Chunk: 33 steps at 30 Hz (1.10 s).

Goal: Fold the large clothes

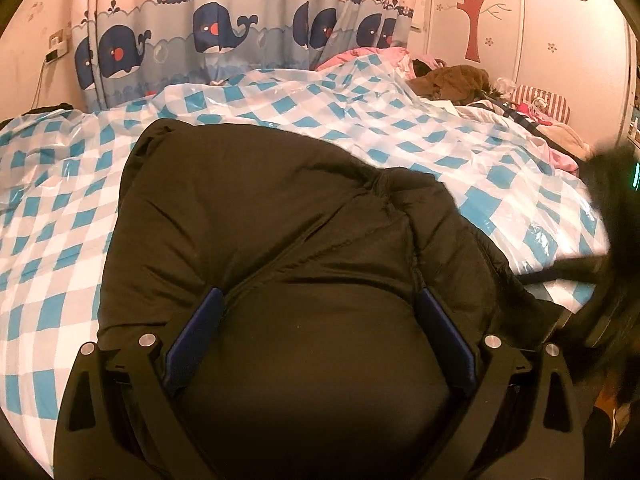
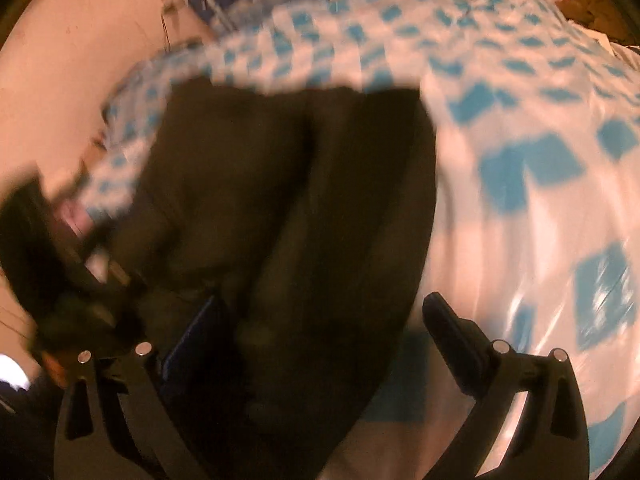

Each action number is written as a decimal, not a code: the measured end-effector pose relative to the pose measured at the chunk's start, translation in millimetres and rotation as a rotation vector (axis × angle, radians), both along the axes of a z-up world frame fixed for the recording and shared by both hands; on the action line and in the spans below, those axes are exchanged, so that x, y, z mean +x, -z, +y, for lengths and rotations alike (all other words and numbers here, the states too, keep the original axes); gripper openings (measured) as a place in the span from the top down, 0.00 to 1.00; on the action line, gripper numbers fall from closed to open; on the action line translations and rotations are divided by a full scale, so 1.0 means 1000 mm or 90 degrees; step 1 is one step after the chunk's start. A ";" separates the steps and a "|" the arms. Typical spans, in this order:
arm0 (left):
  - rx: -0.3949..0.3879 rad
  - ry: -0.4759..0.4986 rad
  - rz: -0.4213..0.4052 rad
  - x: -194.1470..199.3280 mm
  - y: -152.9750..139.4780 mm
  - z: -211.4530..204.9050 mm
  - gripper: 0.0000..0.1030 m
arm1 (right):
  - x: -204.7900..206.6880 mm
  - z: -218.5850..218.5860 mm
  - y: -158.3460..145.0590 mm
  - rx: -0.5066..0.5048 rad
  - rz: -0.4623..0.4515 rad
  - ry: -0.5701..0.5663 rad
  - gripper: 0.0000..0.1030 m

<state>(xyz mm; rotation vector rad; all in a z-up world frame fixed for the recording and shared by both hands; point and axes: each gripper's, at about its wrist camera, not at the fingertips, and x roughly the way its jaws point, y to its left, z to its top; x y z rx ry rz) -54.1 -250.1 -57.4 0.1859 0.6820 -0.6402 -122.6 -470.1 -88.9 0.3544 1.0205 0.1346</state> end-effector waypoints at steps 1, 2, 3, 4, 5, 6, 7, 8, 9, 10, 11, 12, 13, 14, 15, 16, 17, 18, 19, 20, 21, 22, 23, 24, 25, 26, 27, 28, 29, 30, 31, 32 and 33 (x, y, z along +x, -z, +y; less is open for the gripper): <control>0.004 0.003 -0.001 -0.001 0.000 0.000 0.09 | -0.001 0.000 0.012 0.008 0.005 0.005 0.05; 0.008 0.004 -0.004 -0.002 0.000 -0.001 0.09 | 0.001 -0.001 0.019 0.021 0.013 0.007 0.05; 0.011 0.004 -0.006 -0.002 0.001 -0.001 0.09 | 0.002 -0.004 0.020 0.028 0.016 0.008 0.05; 0.012 0.003 -0.007 -0.002 0.000 -0.002 0.09 | 0.001 -0.002 0.019 0.013 0.012 0.004 0.05; 0.015 0.004 -0.005 -0.003 0.000 -0.002 0.09 | 0.002 0.002 0.018 -0.005 0.015 -0.001 0.05; 0.017 0.004 -0.004 -0.003 0.000 -0.002 0.09 | 0.002 0.004 0.018 -0.015 0.017 -0.003 0.05; 0.020 0.004 -0.003 -0.004 -0.001 -0.003 0.09 | 0.002 0.006 0.017 -0.027 0.018 -0.007 0.05; 0.022 0.003 -0.002 -0.006 -0.004 -0.004 0.09 | 0.004 0.006 0.017 -0.033 0.019 -0.008 0.05; 0.019 0.003 0.001 -0.008 -0.007 -0.003 0.09 | 0.005 0.008 0.017 -0.041 0.022 -0.009 0.05; 0.006 -0.002 0.005 -0.011 -0.012 0.001 0.09 | 0.006 0.011 0.017 -0.053 0.026 -0.013 0.05; -0.006 -0.005 0.009 -0.014 -0.017 0.004 0.09 | 0.007 0.012 0.018 -0.063 0.027 -0.019 0.05; -0.011 -0.004 0.012 -0.016 -0.019 0.006 0.09 | 0.009 0.017 0.019 -0.084 0.029 -0.028 0.05; -0.008 -0.003 0.012 -0.017 -0.017 0.005 0.09 | 0.012 0.019 0.020 -0.097 0.031 -0.035 0.05; -0.003 -0.004 0.018 -0.015 -0.013 0.005 0.09 | 0.012 0.022 0.021 -0.107 0.032 -0.041 0.05; 0.004 -0.006 0.030 -0.011 -0.006 0.004 0.09 | 0.013 0.023 0.019 -0.112 0.036 -0.048 0.05; 0.014 -0.007 0.028 -0.010 -0.001 0.002 0.09 | 0.013 0.022 0.017 -0.113 0.040 -0.051 0.05; 0.032 -0.006 0.028 -0.008 0.003 0.000 0.09 | 0.011 0.020 0.012 -0.113 0.047 -0.050 0.06; 0.040 -0.007 0.033 -0.008 0.002 -0.001 0.09 | 0.007 0.018 0.005 -0.112 0.050 -0.041 0.06; 0.030 -0.001 0.050 -0.010 -0.005 0.003 0.09 | -0.001 0.016 -0.004 -0.113 0.044 -0.035 0.06; 0.010 0.003 0.060 -0.011 -0.013 0.009 0.09 | -0.010 0.018 -0.009 -0.120 0.036 -0.041 0.06; -0.007 0.001 0.066 -0.011 -0.019 0.015 0.09 | -0.015 0.020 -0.007 -0.133 0.047 -0.051 0.06; -0.030 -0.010 0.065 -0.011 -0.029 0.024 0.09 | -0.019 0.022 -0.003 -0.141 0.063 -0.065 0.06; -0.041 -0.020 0.059 -0.011 -0.036 0.031 0.09 | -0.022 0.016 -0.004 -0.120 0.067 -0.070 0.06; -0.048 -0.032 0.054 -0.009 -0.040 0.038 0.09 | -0.022 0.008 -0.008 -0.100 0.065 -0.061 0.06; -0.046 -0.039 0.060 -0.006 -0.038 0.041 0.09 | -0.020 -0.004 -0.020 -0.076 0.043 -0.037 0.06; -0.044 -0.048 0.073 -0.003 -0.033 0.044 0.09 | -0.015 -0.017 -0.040 -0.039 -0.003 -0.014 0.06; -0.043 -0.053 0.082 -0.001 -0.029 0.046 0.09 | -0.011 -0.024 -0.054 -0.004 -0.037 -0.004 0.06; -0.044 -0.054 0.083 -0.003 -0.024 0.047 0.09 | -0.002 -0.028 -0.071 0.027 -0.076 0.001 0.06; -0.037 -0.056 0.072 -0.007 -0.022 0.045 0.09 | 0.010 -0.027 -0.085 0.038 -0.105 -0.006 0.06; -0.027 -0.056 0.065 -0.010 -0.020 0.042 0.09 | 0.030 -0.022 -0.097 0.058 -0.128 -0.029 0.06; -0.022 -0.057 0.063 -0.010 -0.018 0.040 0.09 | 0.049 -0.015 -0.102 0.087 -0.133 -0.051 0.06; -0.017 -0.060 0.062 -0.010 -0.016 0.038 0.09 | 0.069 -0.008 -0.101 0.111 -0.130 -0.069 0.06; -0.008 -0.061 0.060 -0.010 -0.013 0.035 0.09 | 0.094 0.000 -0.094 0.124 -0.115 -0.085 0.06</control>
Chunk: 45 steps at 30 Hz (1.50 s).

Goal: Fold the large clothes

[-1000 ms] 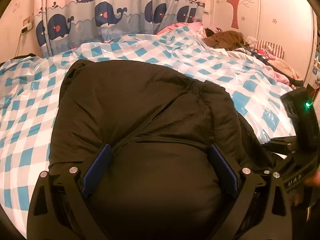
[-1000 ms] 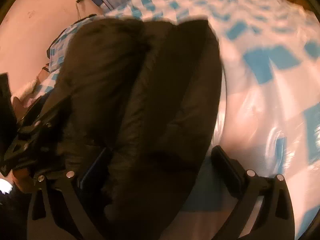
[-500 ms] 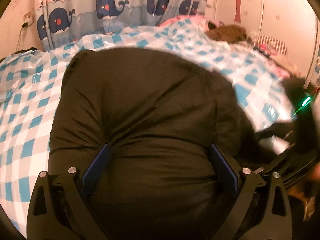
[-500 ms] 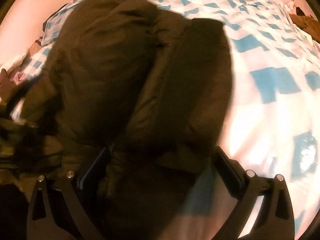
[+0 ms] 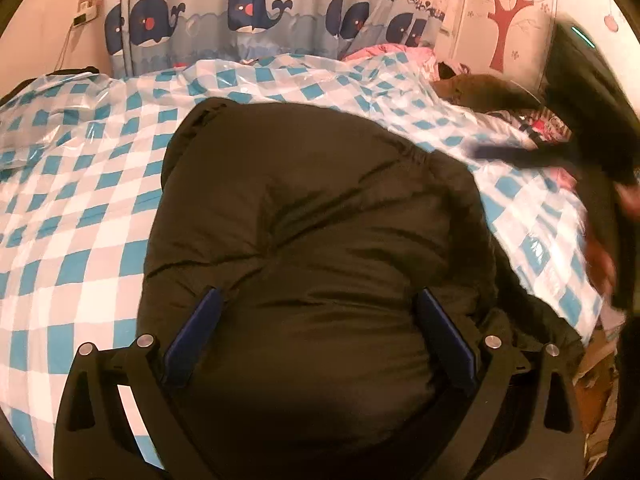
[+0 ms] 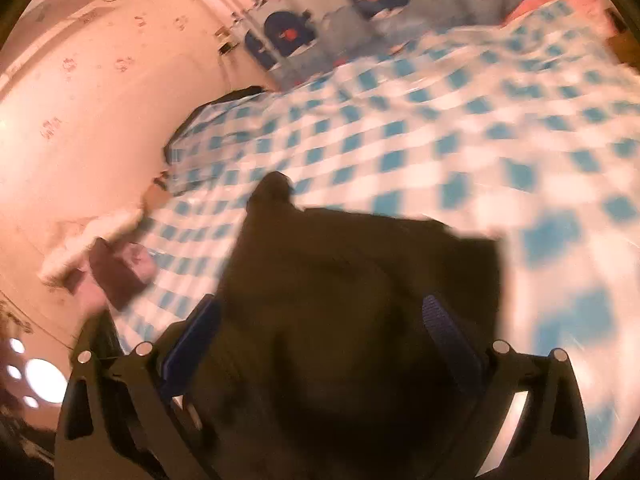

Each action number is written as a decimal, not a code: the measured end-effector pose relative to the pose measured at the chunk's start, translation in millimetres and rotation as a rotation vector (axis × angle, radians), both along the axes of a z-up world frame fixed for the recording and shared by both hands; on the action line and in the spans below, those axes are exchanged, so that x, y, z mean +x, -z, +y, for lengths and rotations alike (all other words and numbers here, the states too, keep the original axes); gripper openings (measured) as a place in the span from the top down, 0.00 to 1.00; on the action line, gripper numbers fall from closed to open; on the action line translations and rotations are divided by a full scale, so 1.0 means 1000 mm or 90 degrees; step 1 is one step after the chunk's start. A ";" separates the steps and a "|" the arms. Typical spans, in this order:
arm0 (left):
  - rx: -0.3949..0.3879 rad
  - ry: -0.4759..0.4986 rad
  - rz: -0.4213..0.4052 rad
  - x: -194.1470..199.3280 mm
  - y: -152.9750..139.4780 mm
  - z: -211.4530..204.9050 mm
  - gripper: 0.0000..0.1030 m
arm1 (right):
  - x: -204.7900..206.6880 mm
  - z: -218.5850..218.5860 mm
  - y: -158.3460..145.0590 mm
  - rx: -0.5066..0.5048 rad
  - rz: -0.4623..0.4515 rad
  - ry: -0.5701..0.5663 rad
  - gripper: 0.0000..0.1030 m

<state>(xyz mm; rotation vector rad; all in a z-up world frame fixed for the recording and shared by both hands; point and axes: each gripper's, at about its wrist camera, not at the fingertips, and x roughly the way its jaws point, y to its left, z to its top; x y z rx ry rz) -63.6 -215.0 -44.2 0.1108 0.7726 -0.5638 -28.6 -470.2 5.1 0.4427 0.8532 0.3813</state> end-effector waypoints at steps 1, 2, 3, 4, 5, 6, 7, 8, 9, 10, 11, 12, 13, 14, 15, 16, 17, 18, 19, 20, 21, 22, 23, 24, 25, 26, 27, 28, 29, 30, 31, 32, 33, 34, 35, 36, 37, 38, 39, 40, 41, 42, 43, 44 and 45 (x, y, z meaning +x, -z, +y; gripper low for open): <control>0.014 0.002 -0.004 0.000 0.004 -0.004 0.08 | 0.022 0.004 0.013 -0.007 0.024 -0.012 0.06; 0.019 0.003 -0.004 0.002 0.007 -0.005 0.08 | 0.045 0.013 0.038 -0.060 0.069 -0.001 0.05; 0.018 0.004 -0.003 0.003 0.010 -0.006 0.08 | 0.053 0.021 0.057 -0.108 0.093 0.006 0.05; 0.006 0.007 -0.004 0.003 0.012 -0.007 0.08 | 0.062 0.024 0.087 -0.138 0.110 -0.002 0.05; 0.001 0.013 0.005 0.005 0.015 -0.009 0.08 | 0.066 0.017 0.112 -0.120 0.116 0.007 0.05; 0.006 0.018 0.012 0.006 0.016 -0.013 0.08 | 0.059 0.006 0.120 -0.121 0.119 0.017 0.06; 0.018 0.028 0.022 0.008 0.017 -0.018 0.08 | 0.057 0.006 0.119 -0.135 0.119 0.025 0.06; 0.018 0.037 0.032 0.008 0.015 -0.020 0.08 | 0.052 0.005 0.117 -0.153 0.120 0.031 0.06; 0.006 0.046 0.049 0.009 0.010 -0.017 0.08 | 0.049 0.001 0.113 -0.159 0.129 0.031 0.07; -0.029 0.049 0.069 0.009 0.001 -0.007 0.08 | 0.040 -0.004 0.106 -0.155 0.134 0.037 0.07; -0.057 0.037 0.079 0.010 -0.006 0.005 0.08 | 0.026 -0.012 0.092 -0.155 0.121 0.049 0.07; -0.079 0.016 0.078 0.008 -0.013 0.017 0.08 | 0.008 -0.024 0.069 -0.147 0.100 0.050 0.07; -0.090 -0.007 0.068 0.008 -0.019 0.030 0.08 | -0.011 -0.023 0.052 -0.129 0.075 0.043 0.07; -0.093 -0.020 0.059 0.007 -0.020 0.038 0.08 | -0.027 -0.022 0.041 -0.114 0.052 0.034 0.07; -0.092 -0.030 0.054 0.007 -0.019 0.044 0.08 | -0.051 -0.018 0.031 -0.125 0.036 0.024 0.07; -0.084 -0.040 0.070 0.011 -0.009 0.048 0.08 | -0.061 -0.009 0.030 -0.143 0.037 0.010 0.07; -0.078 -0.046 0.090 0.013 0.000 0.047 0.08 | -0.075 0.005 0.041 -0.181 0.060 -0.013 0.07; -0.077 -0.047 0.098 0.013 0.009 0.046 0.08 | -0.082 0.012 0.056 -0.229 0.089 -0.022 0.07; -0.067 -0.038 0.090 0.011 0.016 0.041 0.08 | -0.091 0.018 0.074 -0.256 0.110 -0.030 0.06; -0.037 -0.031 0.072 0.005 0.023 0.031 0.08 | -0.094 0.018 0.090 -0.250 0.114 -0.026 0.06; -0.005 -0.027 0.056 -0.001 0.027 0.020 0.08 | -0.096 0.015 0.104 -0.246 0.116 -0.020 0.06; 0.010 -0.025 0.052 -0.004 0.026 0.015 0.08 | -0.095 0.012 0.108 -0.244 0.126 -0.018 0.06; 0.010 -0.021 0.055 -0.007 0.019 0.012 0.08 | -0.094 0.010 0.109 -0.243 0.135 -0.014 0.06; -0.005 -0.019 0.059 -0.008 0.012 0.012 0.08 | -0.096 0.010 0.106 -0.248 0.140 -0.011 0.06; -0.041 -0.016 0.060 -0.010 -0.001 0.017 0.08 | -0.098 0.010 0.105 -0.253 0.142 -0.013 0.06; -0.058 -0.013 0.056 -0.009 -0.009 0.021 0.08 | -0.100 0.009 0.103 -0.249 0.150 -0.019 0.07; -0.062 -0.003 0.045 -0.011 -0.014 0.023 0.08 | -0.102 0.002 0.099 -0.216 0.167 -0.028 0.07; -0.052 0.005 0.038 -0.011 -0.015 0.023 0.08 | -0.104 -0.005 0.093 -0.183 0.172 -0.024 0.07; -0.031 0.020 0.034 -0.011 -0.012 0.017 0.08 | -0.105 -0.012 0.085 -0.162 0.162 -0.013 0.07; -0.023 0.028 0.032 -0.012 -0.010 0.015 0.08 | -0.105 -0.023 0.070 -0.138 0.132 0.011 0.07; -0.030 0.021 0.024 -0.011 -0.012 0.020 0.08 | -0.103 -0.032 0.059 -0.111 0.114 0.029 0.07; -0.046 0.011 0.026 -0.009 -0.016 0.026 0.08 | -0.100 -0.047 0.049 -0.062 0.098 0.055 0.07; -0.084 -0.016 0.036 0.001 -0.021 0.042 0.08 | -0.098 -0.058 0.046 -0.032 0.095 0.078 0.07; -0.114 -0.042 0.045 0.006 -0.026 0.057 0.08 | -0.095 -0.068 0.046 -0.006 0.104 0.097 0.07; -0.145 -0.071 0.061 0.017 -0.028 0.076 0.08 | -0.087 -0.080 0.052 0.022 0.122 0.107 0.07; -0.163 -0.088 0.077 0.024 -0.028 0.089 0.08 | -0.078 -0.089 0.063 0.063 0.148 0.111 0.07; -0.186 -0.110 0.114 0.040 -0.023 0.110 0.08 | -0.071 -0.096 0.076 0.108 0.177 0.114 0.07; -0.195 -0.116 0.141 0.052 -0.017 0.119 0.08 | -0.073 -0.099 0.085 0.127 0.193 0.115 0.07; -0.203 -0.118 0.179 0.063 -0.007 0.127 0.08 | -0.068 -0.098 0.098 0.161 0.222 0.110 0.07; -0.213 -0.114 0.221 0.075 0.008 0.134 0.08 | -0.065 -0.094 0.107 0.193 0.238 0.094 0.07; -0.218 -0.111 0.262 0.085 0.026 0.137 0.08 | -0.062 -0.088 0.117 0.216 0.253 0.073 0.07; -0.213 -0.113 0.296 0.093 0.044 0.135 0.08 | -0.059 -0.078 0.126 0.212 0.270 0.056 0.06; -0.222 -0.104 0.316 0.098 0.054 0.133 0.08 | -0.057 -0.072 0.129 0.207 0.273 0.049 0.06; -0.240 -0.094 0.340 0.097 0.066 0.128 0.08 | -0.055 -0.069 0.130 0.211 0.272 0.045 0.06; -0.260 -0.093 0.356 0.098 0.074 0.126 0.08 | -0.057 -0.067 0.128 0.229 0.270 0.040 0.06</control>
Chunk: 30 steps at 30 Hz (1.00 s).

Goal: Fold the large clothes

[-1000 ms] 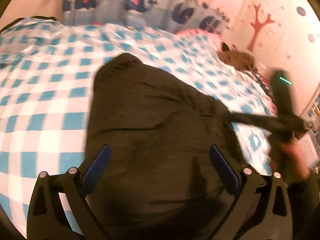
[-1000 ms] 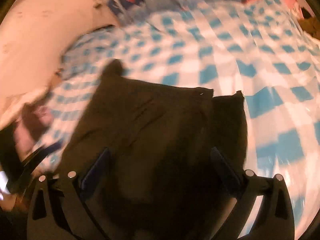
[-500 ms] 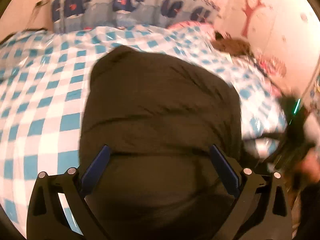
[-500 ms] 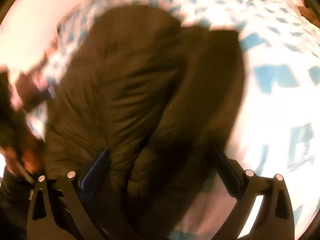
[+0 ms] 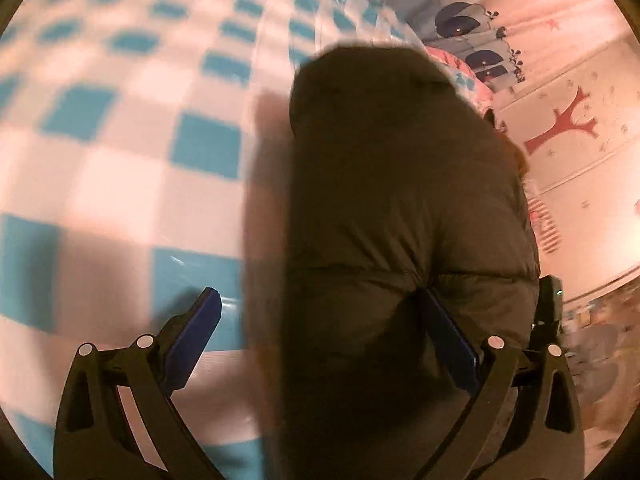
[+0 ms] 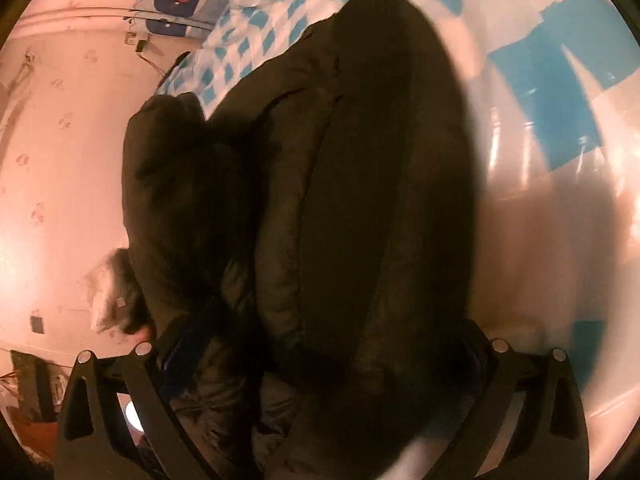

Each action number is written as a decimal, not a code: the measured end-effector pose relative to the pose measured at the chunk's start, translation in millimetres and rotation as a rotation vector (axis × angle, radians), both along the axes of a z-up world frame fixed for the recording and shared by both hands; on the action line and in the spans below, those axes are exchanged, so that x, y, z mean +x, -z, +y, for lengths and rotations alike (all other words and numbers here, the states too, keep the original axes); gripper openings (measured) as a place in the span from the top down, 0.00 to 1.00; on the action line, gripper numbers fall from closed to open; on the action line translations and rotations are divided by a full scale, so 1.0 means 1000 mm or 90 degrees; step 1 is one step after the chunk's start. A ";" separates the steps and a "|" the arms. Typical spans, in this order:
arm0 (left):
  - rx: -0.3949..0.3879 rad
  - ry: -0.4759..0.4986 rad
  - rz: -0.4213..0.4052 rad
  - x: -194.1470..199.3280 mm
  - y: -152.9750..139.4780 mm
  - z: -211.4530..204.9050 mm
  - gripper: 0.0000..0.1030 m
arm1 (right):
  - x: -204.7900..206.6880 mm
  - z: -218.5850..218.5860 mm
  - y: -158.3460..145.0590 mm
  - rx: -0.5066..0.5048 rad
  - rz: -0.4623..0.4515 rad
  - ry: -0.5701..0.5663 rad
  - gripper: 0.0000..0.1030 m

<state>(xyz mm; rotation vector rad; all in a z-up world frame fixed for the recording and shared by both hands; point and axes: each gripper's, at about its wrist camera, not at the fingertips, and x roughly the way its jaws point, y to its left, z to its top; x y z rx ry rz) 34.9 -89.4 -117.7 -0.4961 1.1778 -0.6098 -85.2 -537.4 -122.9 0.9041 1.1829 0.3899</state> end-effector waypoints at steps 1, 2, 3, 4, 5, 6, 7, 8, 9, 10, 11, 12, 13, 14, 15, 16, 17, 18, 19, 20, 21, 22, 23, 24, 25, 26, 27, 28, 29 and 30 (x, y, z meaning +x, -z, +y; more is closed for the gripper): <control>-0.028 -0.002 0.014 0.002 0.004 -0.002 0.08 | 0.001 -0.002 -0.001 0.021 -0.003 0.000 0.06; -0.047 0.001 0.015 0.001 0.003 -0.004 0.08 | 0.003 -0.005 -0.002 0.023 -0.005 0.001 0.06; -0.069 0.016 0.007 -0.002 0.000 -0.008 0.08 | 0.004 -0.007 -0.004 0.009 -0.004 0.000 0.07; -0.079 0.027 0.005 -0.003 -0.002 -0.011 0.08 | 0.003 -0.009 -0.005 -0.007 -0.002 -0.003 0.06; -0.082 0.044 -0.002 -0.006 -0.005 -0.019 0.08 | 0.002 -0.007 -0.004 -0.006 -0.001 -0.007 0.06; -0.063 0.055 -0.016 -0.010 -0.008 -0.028 0.08 | 0.004 -0.003 -0.003 -0.012 0.002 -0.013 0.06; -0.030 0.067 -0.032 -0.013 -0.010 -0.040 0.08 | 0.005 0.003 0.000 -0.023 0.005 -0.013 0.05; -0.012 0.072 -0.039 -0.016 -0.013 -0.046 0.08 | 0.010 0.011 0.002 -0.039 0.007 -0.011 0.05; 0.009 0.073 -0.056 -0.018 -0.018 -0.051 0.08 | 0.016 0.017 -0.002 -0.052 0.003 -0.011 0.05; 0.020 0.074 -0.074 -0.023 -0.024 -0.052 0.17 | 0.019 0.025 -0.006 -0.069 -0.006 -0.011 0.05; 0.044 0.070 -0.113 -0.031 -0.037 -0.053 0.25 | 0.020 0.030 -0.010 -0.082 -0.011 -0.011 0.05; 0.063 0.069 -0.146 -0.037 -0.047 -0.053 0.32 | 0.019 0.037 -0.016 -0.093 -0.025 -0.006 0.05; 0.079 0.064 -0.192 -0.045 -0.062 -0.050 0.34 | 0.023 0.044 -0.020 -0.090 -0.036 -0.006 0.05; 0.087 0.057 -0.215 -0.050 -0.073 -0.045 0.34 | 0.026 0.052 -0.023 -0.085 -0.048 -0.011 0.05; 0.098 0.048 -0.242 -0.057 -0.085 -0.038 0.34 | 0.031 0.066 -0.027 -0.080 -0.067 -0.024 0.05; 0.112 0.039 -0.266 -0.062 -0.095 -0.029 0.34 | 0.035 0.079 -0.028 -0.076 -0.080 -0.033 0.05; 0.131 0.028 -0.284 -0.067 -0.102 -0.019 0.34 | 0.041 0.093 -0.030 -0.075 -0.089 -0.045 0.05; 0.154 0.011 -0.292 -0.068 -0.106 -0.007 0.34 | 0.049 0.113 -0.030 -0.077 -0.102 -0.066 0.05; 0.171 -0.005 -0.288 -0.066 -0.106 0.006 0.33 | 0.056 0.127 -0.027 -0.079 -0.109 -0.083 0.05; 0.188 -0.020 -0.272 -0.062 -0.101 0.017 0.30 | 0.067 0.147 -0.018 -0.091 -0.105 -0.108 0.05; 0.208 -0.029 -0.238 -0.057 -0.089 0.029 0.26 | 0.075 0.158 -0.008 -0.108 -0.088 -0.128 0.05; 0.220 -0.031 -0.187 -0.050 -0.071 0.042 0.25 | 0.081 0.166 0.001 -0.120 -0.068 -0.142 0.05; 0.206 -0.035 -0.157 -0.042 -0.062 0.054 0.25 | 0.084 0.168 0.007 -0.112 -0.057 -0.145 0.05; 0.175 -0.040 -0.131 -0.039 -0.055 0.066 0.25 | 0.085 0.165 0.004 -0.102 -0.057 -0.141 0.05; 0.138 -0.042 -0.119 -0.037 -0.055 0.079 0.25 | 0.083 0.159 0.000 -0.092 -0.057 -0.135 0.05; 0.120 -0.044 -0.122 -0.035 -0.058 0.087 0.25 | 0.078 0.148 -0.008 -0.078 -0.064 -0.118 0.05; 0.106 -0.048 -0.126 -0.032 -0.061 0.093 0.24 | 0.076 0.140 -0.012 -0.068 -0.068 -0.110 0.05; 0.077 -0.056 -0.125 -0.027 -0.063 0.102 0.21 | 0.074 0.129 -0.018 -0.054 -0.069 -0.098 0.05; 0.052 -0.068 -0.116 -0.020 -0.062 0.110 0.19 | 0.075 0.117 -0.024 -0.040 -0.069 -0.083 0.05; 0.028 -0.084 -0.101 -0.012 -0.057 0.117 0.15 | 0.078 0.109 -0.029 -0.033 -0.066 -0.067 0.05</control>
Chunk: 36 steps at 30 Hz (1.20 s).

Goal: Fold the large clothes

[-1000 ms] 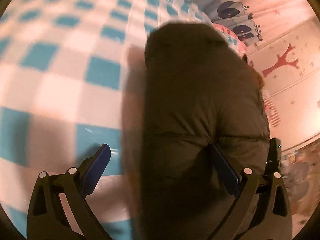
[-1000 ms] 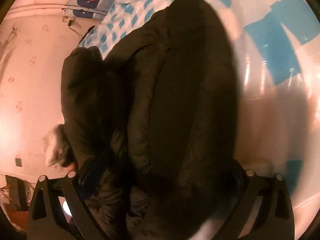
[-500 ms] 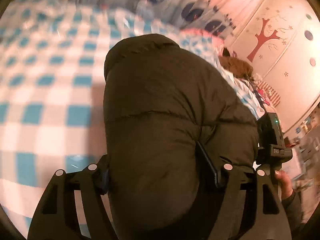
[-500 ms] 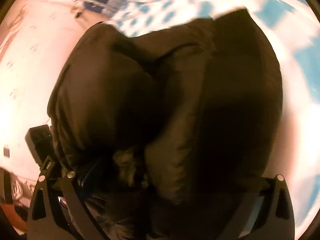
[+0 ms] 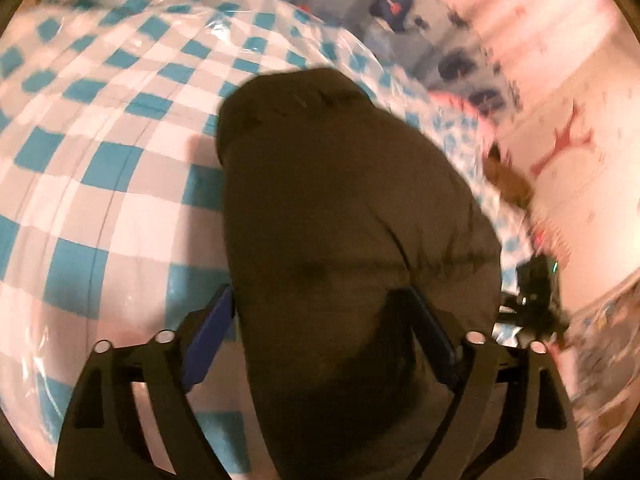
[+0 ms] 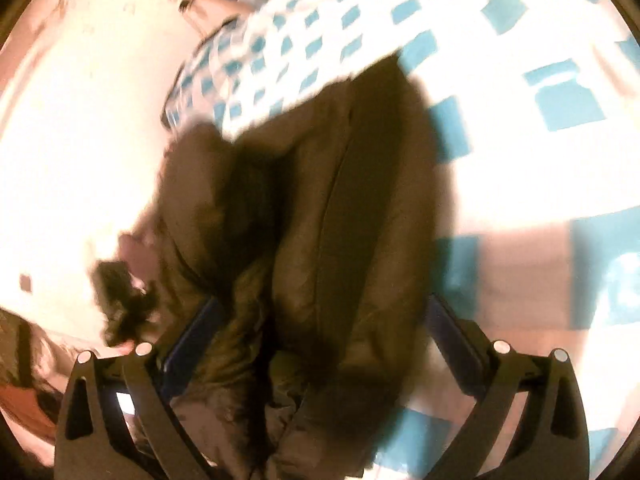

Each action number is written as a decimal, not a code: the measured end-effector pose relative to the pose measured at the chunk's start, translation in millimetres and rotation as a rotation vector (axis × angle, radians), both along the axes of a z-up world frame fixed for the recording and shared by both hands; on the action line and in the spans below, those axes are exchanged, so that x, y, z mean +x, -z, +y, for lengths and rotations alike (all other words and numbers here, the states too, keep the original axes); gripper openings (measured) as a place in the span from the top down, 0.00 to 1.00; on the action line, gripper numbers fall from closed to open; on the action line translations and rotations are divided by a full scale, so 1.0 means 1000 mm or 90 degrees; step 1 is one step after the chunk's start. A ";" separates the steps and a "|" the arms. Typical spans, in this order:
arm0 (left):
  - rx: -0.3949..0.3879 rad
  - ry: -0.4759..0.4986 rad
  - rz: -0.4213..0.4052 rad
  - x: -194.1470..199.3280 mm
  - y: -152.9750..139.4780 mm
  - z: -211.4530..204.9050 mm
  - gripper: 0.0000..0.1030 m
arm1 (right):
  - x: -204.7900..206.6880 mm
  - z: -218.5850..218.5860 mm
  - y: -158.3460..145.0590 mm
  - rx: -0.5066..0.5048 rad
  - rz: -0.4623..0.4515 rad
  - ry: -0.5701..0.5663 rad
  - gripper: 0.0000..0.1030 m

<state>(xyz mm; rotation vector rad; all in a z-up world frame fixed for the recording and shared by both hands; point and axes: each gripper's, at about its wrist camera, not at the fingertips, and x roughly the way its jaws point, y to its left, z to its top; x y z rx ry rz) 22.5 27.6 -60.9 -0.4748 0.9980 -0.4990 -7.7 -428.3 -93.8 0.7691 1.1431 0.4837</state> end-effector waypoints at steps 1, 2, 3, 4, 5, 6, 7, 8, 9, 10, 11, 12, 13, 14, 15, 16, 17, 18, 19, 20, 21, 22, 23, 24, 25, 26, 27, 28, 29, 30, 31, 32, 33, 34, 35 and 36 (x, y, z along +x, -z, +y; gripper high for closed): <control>-0.030 0.005 0.021 0.007 0.004 0.005 0.15 | 0.004 -0.004 -0.002 -0.005 0.005 0.006 0.05; -0.052 0.009 0.036 0.013 0.012 0.003 0.15 | 0.008 -0.004 -0.002 -0.013 0.012 0.000 0.05; -0.078 0.013 0.061 0.023 0.024 0.003 0.14 | 0.009 -0.001 0.001 -0.015 0.020 -0.008 0.05; -0.091 0.018 0.082 0.030 0.034 0.001 0.13 | 0.017 0.008 0.007 -0.015 0.033 -0.018 0.05; -0.112 0.021 0.098 0.035 0.043 -0.001 0.12 | 0.023 0.015 0.013 -0.014 0.053 -0.028 0.05; -0.142 0.027 0.118 0.040 0.052 -0.004 0.10 | 0.031 0.026 0.022 -0.018 0.075 -0.041 0.05; -0.156 0.031 0.129 0.042 0.059 -0.008 0.09 | 0.038 0.036 0.030 -0.015 0.086 -0.051 0.05; -0.154 0.033 0.127 0.040 0.061 -0.015 0.09 | 0.037 0.043 0.036 -0.006 0.089 -0.057 0.05; -0.146 0.036 0.117 0.038 0.059 -0.020 0.09 | 0.039 0.054 0.041 -0.005 0.086 -0.059 0.05; -0.119 0.040 0.086 0.035 0.049 -0.027 0.09 | 0.041 0.060 0.043 0.000 0.080 -0.058 0.05; -0.099 0.041 0.062 0.034 0.043 -0.032 0.09 | 0.045 0.061 0.042 0.011 0.072 -0.055 0.05; -0.074 0.039 0.031 0.030 0.033 -0.035 0.10 | 0.045 0.068 0.042 0.027 0.056 -0.051 0.05; -0.055 0.036 0.006 0.025 0.024 -0.036 0.11 | 0.048 0.073 0.041 0.039 0.044 -0.052 0.05; -0.033 0.029 -0.023 0.019 0.011 -0.033 0.11 | 0.052 0.082 0.039 0.053 0.032 -0.053 0.05; -0.001 0.014 -0.060 0.013 -0.004 -0.029 0.12 | 0.058 0.092 0.035 0.068 0.016 -0.059 0.05; 0.030 0.001 -0.093 0.008 -0.018 -0.024 0.12 | 0.063 0.106 0.032 0.077 0.001 -0.070 0.05; 0.055 -0.013 -0.120 0.006 -0.032 -0.016 0.12 | 0.073 0.127 0.025 0.085 -0.022 -0.087 0.05; 0.073 -0.024 -0.138 0.005 -0.042 -0.008 0.12 | 0.079 0.140 0.019 0.091 -0.038 -0.100 0.05; 0.105 -0.046 -0.153 0.006 -0.052 0.006 0.11 | 0.088 0.158 0.016 0.096 -0.052 -0.114 0.05; 0.120 -0.057 -0.152 0.011 -0.054 0.017 0.11 | 0.098 0.176 0.016 0.094 -0.057 -0.127 0.05; 0.138 -0.069 -0.139 0.018 -0.054 0.028 0.11 | 0.108 0.194 0.019 0.077 -0.052 -0.137 0.05; 0.160 -0.082 -0.104 0.029 -0.044 0.043 0.09 | 0.116 0.209 0.027 0.045 -0.040 -0.149 0.05; 0.172 -0.091 -0.060 0.041 -0.025 0.057 0.07 | 0.126 0.226 0.043 0.004 -0.011 -0.166 0.05; 0.169 -0.101 -0.028 0.045 -0.010 0.071 0.06 | 0.129 0.231 0.052 -0.001 0.008 -0.166 0.05; 0.147 -0.125 0.013 0.052 0.012 0.086 0.06 | 0.130 0.231 0.055 0.005 0.011 -0.162 0.05; 0.124 -0.138 0.028 0.051 0.021 0.096 0.06 | 0.129 0.225 0.052 0.016 0.011 -0.158 0.05; 0.089 -0.142 0.027 0.046 0.023 0.105 0.06 | 0.125 0.218 0.047 0.012 0.009 -0.145 0.05; 0.061 -0.149 0.017 0.042 0.020 0.109 0.07 | 0.119 0.209 0.040 0.004 0.002 -0.131 0.05; 0.035 -0.168 -0.001 0.035 0.015 0.117 0.07 | 0.113 0.202 0.035 -0.005 -0.006 -0.125 0.05; -0.003 -0.201 -0.023 0.026 0.010 0.127 0.07 | 0.106 0.193 0.018 -0.038 -0.037 -0.102 0.05; -0.051 -0.232 -0.046 0.015 0.002 0.138 0.07 | 0.100 0.189 -0.001 -0.062 -0.074 -0.086 0.05; -0.070 -0.266 -0.075 0.005 -0.008 0.145 0.07 | 0.091 0.189 -0.022 -0.069 -0.120 -0.082 0.05; -0.064 -0.297 -0.116 -0.002 -0.018 0.149 0.07 | 0.085 0.195 -0.053 -0.067 -0.183 -0.088 0.05; -0.052 -0.307 -0.151 -0.007 -0.028 0.146 0.07 | 0.084 0.205 -0.074 -0.065 -0.225 -0.098 0.05; -0.040 -0.301 -0.177 -0.010 -0.035 0.145 0.07 | 0.085 0.220 -0.094 -0.063 -0.263 -0.116 0.05; -0.031 -0.283 -0.190 -0.006 -0.042 0.137 0.07 | 0.095 0.251 -0.114 -0.059 -0.295 -0.150 0.05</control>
